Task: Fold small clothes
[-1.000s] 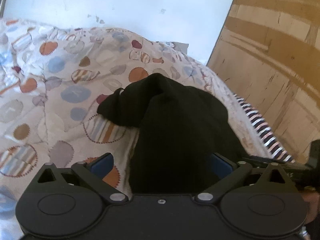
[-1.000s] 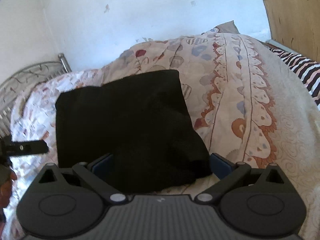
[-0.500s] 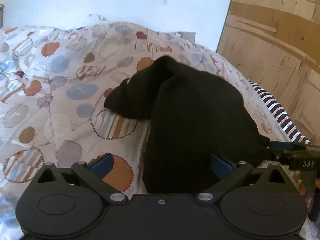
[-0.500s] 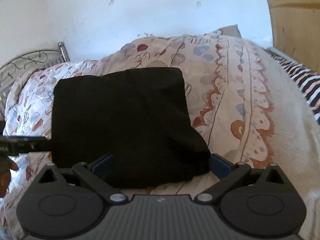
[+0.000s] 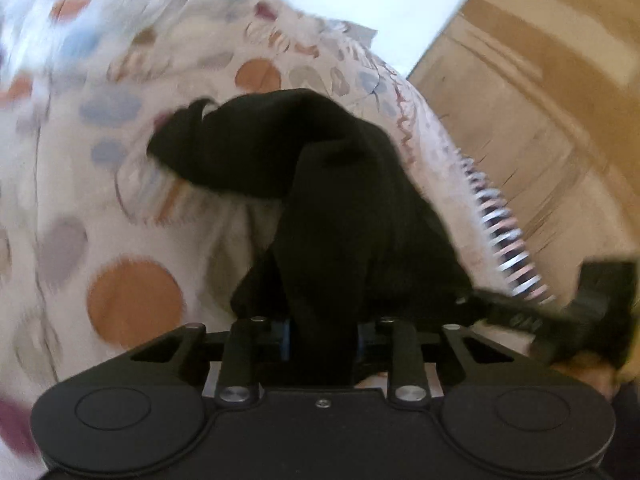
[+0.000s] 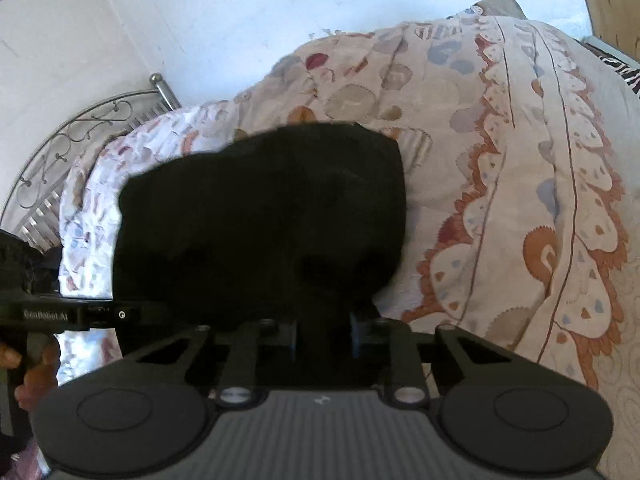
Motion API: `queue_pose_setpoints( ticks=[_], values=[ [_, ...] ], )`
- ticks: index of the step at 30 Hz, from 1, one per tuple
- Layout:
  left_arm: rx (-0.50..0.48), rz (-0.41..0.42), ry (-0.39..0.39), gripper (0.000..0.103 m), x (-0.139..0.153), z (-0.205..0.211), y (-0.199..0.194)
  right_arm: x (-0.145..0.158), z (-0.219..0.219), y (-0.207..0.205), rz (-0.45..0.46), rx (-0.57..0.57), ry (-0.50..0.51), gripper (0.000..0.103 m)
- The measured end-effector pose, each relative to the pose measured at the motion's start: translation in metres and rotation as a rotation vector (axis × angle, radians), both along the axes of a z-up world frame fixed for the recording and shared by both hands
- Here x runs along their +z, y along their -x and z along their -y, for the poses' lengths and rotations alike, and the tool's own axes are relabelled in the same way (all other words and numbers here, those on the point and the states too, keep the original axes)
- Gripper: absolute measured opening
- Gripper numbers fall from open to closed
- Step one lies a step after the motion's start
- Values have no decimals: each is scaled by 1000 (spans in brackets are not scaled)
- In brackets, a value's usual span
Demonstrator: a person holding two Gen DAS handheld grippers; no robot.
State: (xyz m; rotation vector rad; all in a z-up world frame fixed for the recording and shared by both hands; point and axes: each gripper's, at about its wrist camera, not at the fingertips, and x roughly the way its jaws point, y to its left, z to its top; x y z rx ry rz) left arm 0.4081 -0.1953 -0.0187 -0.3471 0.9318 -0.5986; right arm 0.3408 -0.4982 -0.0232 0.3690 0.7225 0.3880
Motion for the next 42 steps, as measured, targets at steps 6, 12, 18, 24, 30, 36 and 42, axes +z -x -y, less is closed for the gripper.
queue_pose_setpoints(
  ticks=[6, 12, 18, 24, 30, 36, 42],
  values=[
    [-28, -171, 206, 28, 16, -24, 41, 60, -7, 46, 6, 90, 111, 21],
    [-19, -273, 222, 28, -31, -41, 81, 43, -28, 91, -59, 126, 178, 24],
    [-1, -212, 131, 32, -44, -35, 87, 17, -45, 109, -11, 73, 265, 42],
    [59, -141, -2, 60, -24, -30, 97, 23, -43, 134, 97, -41, 300, 71],
    [146, -14, -90, 87, 9, -37, 132, 40, -42, 178, 217, -178, 279, 95],
    [220, 154, -164, 100, 46, -45, 186, 61, -59, 230, 322, -251, 302, 103],
    [254, 316, -234, 102, 71, -42, 244, 71, -76, 287, 403, -310, 335, 103]
  ],
)
